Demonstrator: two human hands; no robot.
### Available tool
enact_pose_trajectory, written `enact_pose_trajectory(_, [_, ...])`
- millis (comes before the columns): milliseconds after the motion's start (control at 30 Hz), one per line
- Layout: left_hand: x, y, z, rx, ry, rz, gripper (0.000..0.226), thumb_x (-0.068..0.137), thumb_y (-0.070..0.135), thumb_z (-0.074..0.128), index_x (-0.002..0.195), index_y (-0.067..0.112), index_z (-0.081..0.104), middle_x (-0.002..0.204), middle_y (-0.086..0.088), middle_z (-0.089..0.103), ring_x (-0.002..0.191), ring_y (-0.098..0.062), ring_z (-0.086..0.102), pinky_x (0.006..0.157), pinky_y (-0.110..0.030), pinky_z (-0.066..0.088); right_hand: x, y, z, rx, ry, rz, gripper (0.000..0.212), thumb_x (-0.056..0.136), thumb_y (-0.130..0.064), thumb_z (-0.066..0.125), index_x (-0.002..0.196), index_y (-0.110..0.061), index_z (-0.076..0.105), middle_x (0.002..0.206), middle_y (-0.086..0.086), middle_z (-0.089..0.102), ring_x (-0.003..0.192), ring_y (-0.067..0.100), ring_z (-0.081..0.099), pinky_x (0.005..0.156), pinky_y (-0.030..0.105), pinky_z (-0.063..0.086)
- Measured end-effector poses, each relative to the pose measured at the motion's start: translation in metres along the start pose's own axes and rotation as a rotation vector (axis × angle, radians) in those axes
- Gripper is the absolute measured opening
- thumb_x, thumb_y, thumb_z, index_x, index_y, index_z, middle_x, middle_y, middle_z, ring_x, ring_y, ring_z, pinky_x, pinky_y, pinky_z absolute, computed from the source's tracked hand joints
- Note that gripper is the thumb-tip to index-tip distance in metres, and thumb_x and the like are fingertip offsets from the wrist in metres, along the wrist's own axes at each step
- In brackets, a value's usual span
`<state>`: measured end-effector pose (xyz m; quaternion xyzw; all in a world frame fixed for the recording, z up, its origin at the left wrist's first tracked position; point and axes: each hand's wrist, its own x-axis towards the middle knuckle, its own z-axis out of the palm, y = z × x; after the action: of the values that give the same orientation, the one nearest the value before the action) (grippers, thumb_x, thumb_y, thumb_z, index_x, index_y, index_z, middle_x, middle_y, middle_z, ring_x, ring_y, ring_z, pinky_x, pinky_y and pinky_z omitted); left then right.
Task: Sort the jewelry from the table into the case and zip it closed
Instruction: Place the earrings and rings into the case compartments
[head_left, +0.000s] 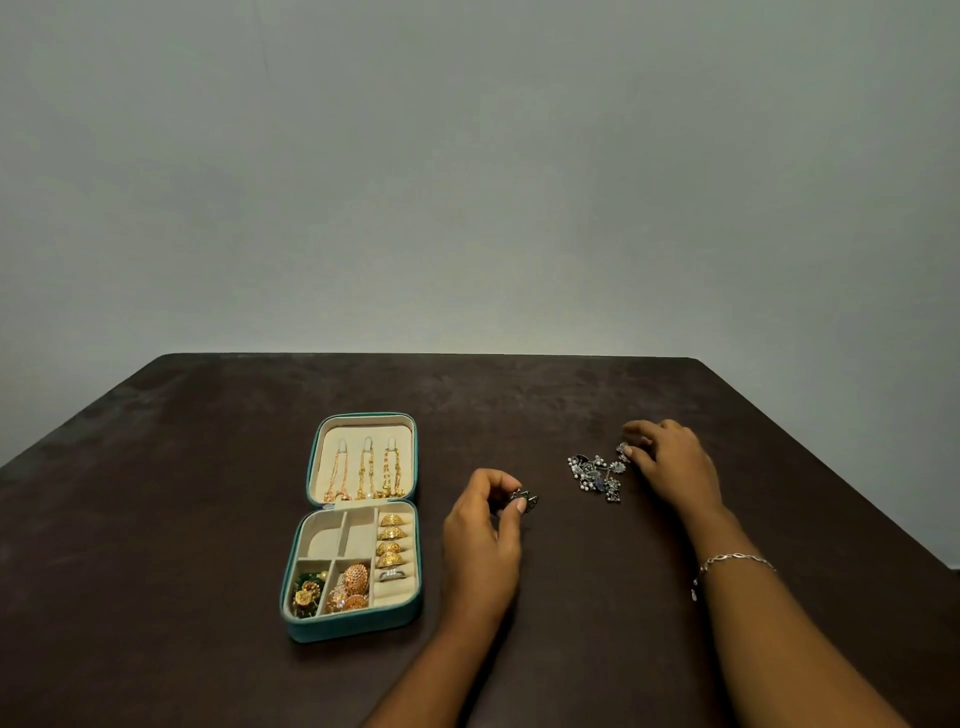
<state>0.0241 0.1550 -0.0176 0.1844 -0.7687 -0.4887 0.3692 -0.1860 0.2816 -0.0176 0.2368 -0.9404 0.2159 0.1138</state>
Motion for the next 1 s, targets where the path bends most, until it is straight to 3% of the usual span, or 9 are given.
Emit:
enact_pose_trajectory(167, [0.000,0.000,0.000,0.002,-0.002,0.004,0.013,0.085,0.007,0.060,0.085,0.020,0.057,0.078,0.007,0.061,0.066,0.003,0.049,0.057,-0.009,0.037,-0.001,-0.001,-0.001,0.045,0.011,-0.001,0.014,0.089,-0.026,0.057,0.101,-0.024,0.063,0.090,-0.003,0.048,0.105,0.021,0.047,0.071,0.029,0.038])
enact_pose_trajectory(367, [0.001,-0.002,-0.001,-0.016,-0.001,0.022,0.011,0.085,0.005,0.059,0.085,0.016,0.059,0.080,0.006,0.063,0.074,0.001,0.053,0.060,-0.006,0.037,-0.001,0.001,0.000,0.114,0.080,0.058,0.006,0.086,-0.016,0.061,0.085,-0.020,0.064,0.091,0.000,0.061,0.091,0.023,0.056,0.068,0.029,0.039])
enact_pose_trajectory(600, [0.003,-0.005,0.000,-0.047,-0.009,0.014,0.020,0.086,0.003,0.058,0.093,0.021,0.063,0.083,0.010,0.063,0.082,0.000,0.057,0.064,-0.006,0.040,-0.014,-0.002,-0.006,0.621,0.219,0.080,0.017,0.082,0.002,0.061,0.075,-0.013,0.066,0.077,-0.002,0.064,0.074,0.010,0.057,0.064,0.021,0.041])
enact_pose_trajectory(833, [0.003,-0.005,-0.001,-0.047,-0.033,0.030,0.021,0.086,0.005,0.058,0.095,0.022,0.066,0.089,0.008,0.064,0.079,0.002,0.055,0.063,-0.005,0.039,-0.045,-0.041,-0.007,1.192,0.079,0.107,0.024,0.084,0.010,0.054,0.074,-0.010,0.062,0.068,0.004,0.059,0.049,0.001,0.053,0.047,0.016,0.046])
enact_pose_trajectory(1000, [0.002,-0.001,-0.002,-0.063,-0.054,0.010,0.015,0.086,0.007,0.060,0.093,0.020,0.062,0.084,0.007,0.063,0.076,0.003,0.054,0.060,-0.006,0.040,-0.076,-0.072,-0.003,1.290,-0.059,0.015,0.019,0.082,0.009,0.056,0.075,-0.008,0.062,0.068,0.002,0.062,0.061,0.009,0.056,0.055,0.026,0.047])
